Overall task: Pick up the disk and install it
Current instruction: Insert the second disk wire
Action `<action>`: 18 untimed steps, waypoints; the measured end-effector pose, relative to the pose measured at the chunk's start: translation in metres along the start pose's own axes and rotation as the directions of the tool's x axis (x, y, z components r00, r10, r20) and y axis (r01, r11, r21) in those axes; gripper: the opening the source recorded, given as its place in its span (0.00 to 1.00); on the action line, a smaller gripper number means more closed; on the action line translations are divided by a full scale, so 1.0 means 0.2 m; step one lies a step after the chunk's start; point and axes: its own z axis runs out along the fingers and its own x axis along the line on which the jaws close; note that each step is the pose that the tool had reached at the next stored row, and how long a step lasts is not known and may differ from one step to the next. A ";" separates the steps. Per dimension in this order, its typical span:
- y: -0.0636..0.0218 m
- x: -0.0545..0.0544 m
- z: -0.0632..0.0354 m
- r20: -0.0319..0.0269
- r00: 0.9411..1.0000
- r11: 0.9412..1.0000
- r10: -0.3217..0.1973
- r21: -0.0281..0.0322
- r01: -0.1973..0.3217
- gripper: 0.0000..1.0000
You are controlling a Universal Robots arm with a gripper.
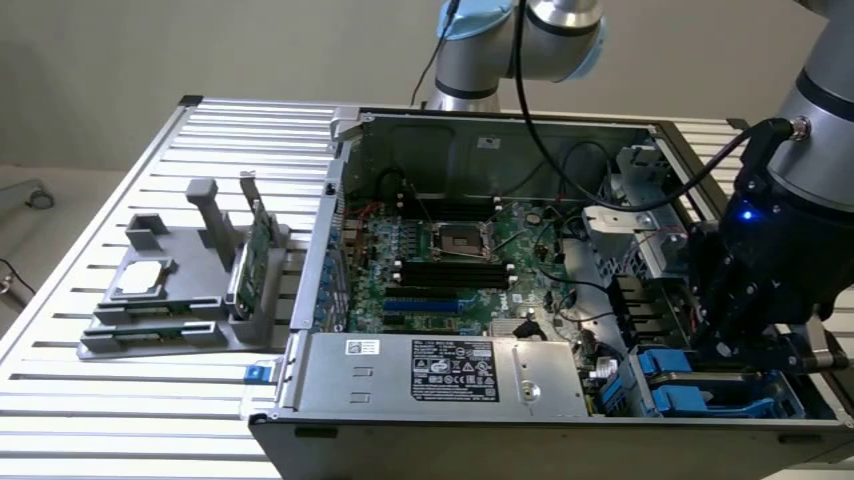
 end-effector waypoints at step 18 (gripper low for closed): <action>-0.024 0.00 0.021 0.000 1.000 1.000 -0.006 -0.015 0.006 0.16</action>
